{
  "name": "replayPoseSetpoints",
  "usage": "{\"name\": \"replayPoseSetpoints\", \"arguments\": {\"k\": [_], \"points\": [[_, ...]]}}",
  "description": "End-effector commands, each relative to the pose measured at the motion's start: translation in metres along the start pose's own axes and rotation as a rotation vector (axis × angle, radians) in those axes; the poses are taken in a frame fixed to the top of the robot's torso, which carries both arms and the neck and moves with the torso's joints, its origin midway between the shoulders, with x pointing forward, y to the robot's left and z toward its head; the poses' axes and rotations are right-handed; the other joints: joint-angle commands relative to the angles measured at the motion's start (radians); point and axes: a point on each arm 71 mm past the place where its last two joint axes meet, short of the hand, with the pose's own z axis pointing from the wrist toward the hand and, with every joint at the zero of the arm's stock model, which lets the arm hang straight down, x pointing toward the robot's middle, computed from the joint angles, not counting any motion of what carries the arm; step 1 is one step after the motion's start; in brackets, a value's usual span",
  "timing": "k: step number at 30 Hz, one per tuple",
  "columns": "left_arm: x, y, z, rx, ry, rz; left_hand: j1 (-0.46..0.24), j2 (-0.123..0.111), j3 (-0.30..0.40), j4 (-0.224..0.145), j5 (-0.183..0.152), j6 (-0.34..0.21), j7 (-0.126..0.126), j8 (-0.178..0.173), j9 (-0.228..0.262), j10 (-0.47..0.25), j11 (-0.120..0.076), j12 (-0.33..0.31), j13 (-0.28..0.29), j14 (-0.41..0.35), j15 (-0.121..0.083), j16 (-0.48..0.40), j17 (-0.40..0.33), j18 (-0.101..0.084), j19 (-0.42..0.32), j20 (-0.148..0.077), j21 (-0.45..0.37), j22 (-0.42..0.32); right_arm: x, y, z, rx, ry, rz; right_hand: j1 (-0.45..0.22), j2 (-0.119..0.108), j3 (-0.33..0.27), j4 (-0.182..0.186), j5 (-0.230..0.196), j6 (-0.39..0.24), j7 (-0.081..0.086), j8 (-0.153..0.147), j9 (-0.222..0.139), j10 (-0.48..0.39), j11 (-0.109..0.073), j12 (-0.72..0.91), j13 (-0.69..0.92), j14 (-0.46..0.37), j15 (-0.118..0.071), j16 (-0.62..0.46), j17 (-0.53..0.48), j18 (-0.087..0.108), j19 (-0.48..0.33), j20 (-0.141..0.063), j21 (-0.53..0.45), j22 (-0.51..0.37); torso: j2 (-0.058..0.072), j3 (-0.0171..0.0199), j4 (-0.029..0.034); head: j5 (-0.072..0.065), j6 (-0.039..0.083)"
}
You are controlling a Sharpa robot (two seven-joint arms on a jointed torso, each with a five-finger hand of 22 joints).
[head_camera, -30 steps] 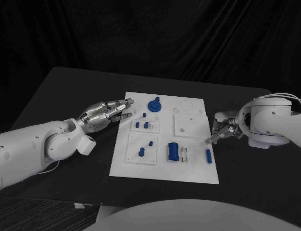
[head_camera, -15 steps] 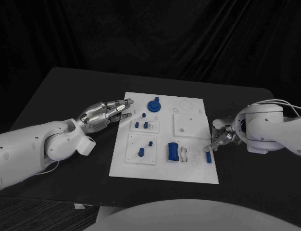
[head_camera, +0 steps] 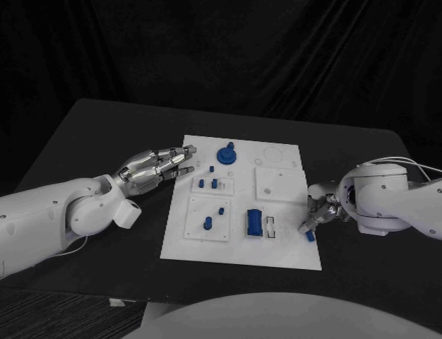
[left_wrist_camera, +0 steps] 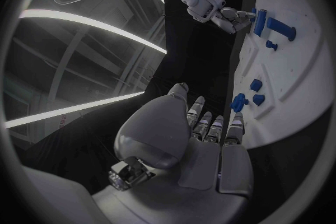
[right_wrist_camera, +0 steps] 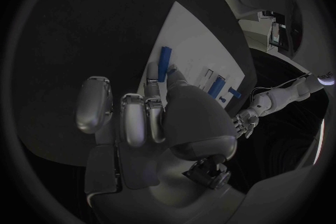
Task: Assemble the parts on the task board
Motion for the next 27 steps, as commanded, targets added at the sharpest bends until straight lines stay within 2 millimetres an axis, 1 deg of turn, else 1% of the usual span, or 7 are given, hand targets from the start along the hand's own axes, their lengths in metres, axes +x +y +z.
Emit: {"name": "replayPoseSetpoints", "arguments": {"k": [1,3,11,15,17,23,27], "points": [[0.002,0.000,0.001,0.014,0.013,-0.013,0.008,0.000,0.008,0.000,0.005,-0.002,0.006,0.004,0.000,-0.001,0.006,0.006,0.001,-0.002,0.002,-0.003,-0.001,0.011,-0.004,0.007,0.000,-0.001,0.001,0.001,0.001,0.012,-0.026,0.023,0.034,0.000,0.018,-0.031,0.055,-0.002,-0.001,-0.011,-0.002,0.108,-0.008,0.004,0.263,0.063,-0.006,-0.006,0.004,0.013,0.001,-0.010,-0.011,0.140,-0.001,-0.0005,0.0007,0.002,0.000],[0.002,0.000,0.001,0.014,0.013,-0.013,0.008,0.000,0.008,0.000,0.005,-0.003,0.006,0.003,0.000,-0.001,0.006,0.006,0.001,-0.002,0.002,-0.003,-0.001,0.011,-0.004,0.007,0.000,-0.001,0.002,0.003,0.002,0.009,-0.027,0.025,0.041,-0.002,0.024,-0.041,0.064,-0.005,0.000,-0.014,-0.003,0.108,-0.008,0.004,0.263,0.062,-0.006,-0.007,0.002,0.014,0.000,-0.011,-0.016,0.139,-0.001,-0.0004,-0.0001,0.004,0.000],[0.002,0.001,0.000,0.012,0.013,-0.015,0.008,0.000,0.009,0.000,0.005,-0.004,0.006,0.003,0.000,-0.001,0.006,0.005,0.001,-0.002,0.002,-0.003,-0.001,0.011,-0.004,0.007,-0.001,-0.002,0.005,0.010,0.005,-0.006,-0.023,0.024,0.108,-0.025,0.109,-0.138,0.203,-0.057,0.024,-0.045,-0.014,0.108,0.012,0.004,0.263,0.057,0.008,-0.019,-0.027,0.018,-0.009,-0.001,-0.056,0.130,-0.001,-0.0005,0.0023,0.006,0.000],[0.002,0.001,0.000,0.011,0.013,-0.015,0.009,0.000,0.010,-0.001,0.006,-0.005,0.006,0.003,-0.001,-0.001,0.007,0.006,0.001,-0.002,0.002,-0.003,-0.001,0.011,-0.004,0.007,-0.001,-0.002,0.005,0.011,0.004,-0.014,-0.037,0.045,0.120,-0.034,0.169,-0.185,0.281,-0.067,0.036,-0.038,-0.014,0.108,0.022,0.004,0.263,0.057,0.017,-0.018,-0.025,0.020,-0.011,0.006,-0.066,0.129,-0.001,-0.0004,0.0023,0.009,0.000],[0.002,0.001,-0.001,0.011,0.012,-0.015,0.009,0.000,0.010,-0.001,0.006,-0.006,0.006,0.003,-0.001,-0.001,0.007,0.006,0.001,-0.002,0.002,-0.003,-0.001,0.011,-0.004,0.007,-0.001,-0.003,0.005,0.012,0.004,-0.020,-0.044,0.066,0.102,-0.042,0.214,-0.210,0.322,-0.065,0.039,-0.026,-0.010,0.108,0.025,0.004,0.263,0.057,0.020,-0.016,-0.023,0.020,-0.010,0.010,-0.066,0.130,-0.001,-0.0004,0.0025,0.010,0.000],[0.002,0.002,-0.001,0.009,0.013,-0.017,0.009,0.000,0.011,-0.002,0.007,-0.007,0.006,0.002,-0.001,-0.001,0.007,0.005,0.001,-0.002,0.002,-0.004,-0.001,0.010,-0.005,0.007,-0.001,-0.003,0.008,0.012,0.002,-0.054,-0.008,0.186,0.041,-0.052,0.291,-0.238,0.351,-0.065,0.036,-0.008,-0.004,0.108,0.022,0.004,0.263,0.058,0.018,-0.012,-0.019,0.023,-0.010,0.011,-0.083,0.129,-0.001,-0.0003,0.0017,0.011,0.000],[0.002,0.002,0.000,0.007,0.013,-0.017,0.010,0.000,0.011,-0.003,0.007,-0.006,0.006,0.003,-0.001,-0.001,0.007,0.006,0.001,-0.002,0.002,-0.004,-0.001,0.010,-0.005,0.007,-0.001,-0.003,0.011,0.014,-0.001,-0.081,0.047,0.300,0.017,-0.056,0.313,-0.242,0.355,-0.067,0.035,-0.005,-0.006,0.108,0.021,0.004,0.263,0.059,0.018,-0.011,-0.018,0.023,-0.009,0.010,-0.085,0.130,-0.001,-0.0001,0.0015,0.010,0.000]]}}
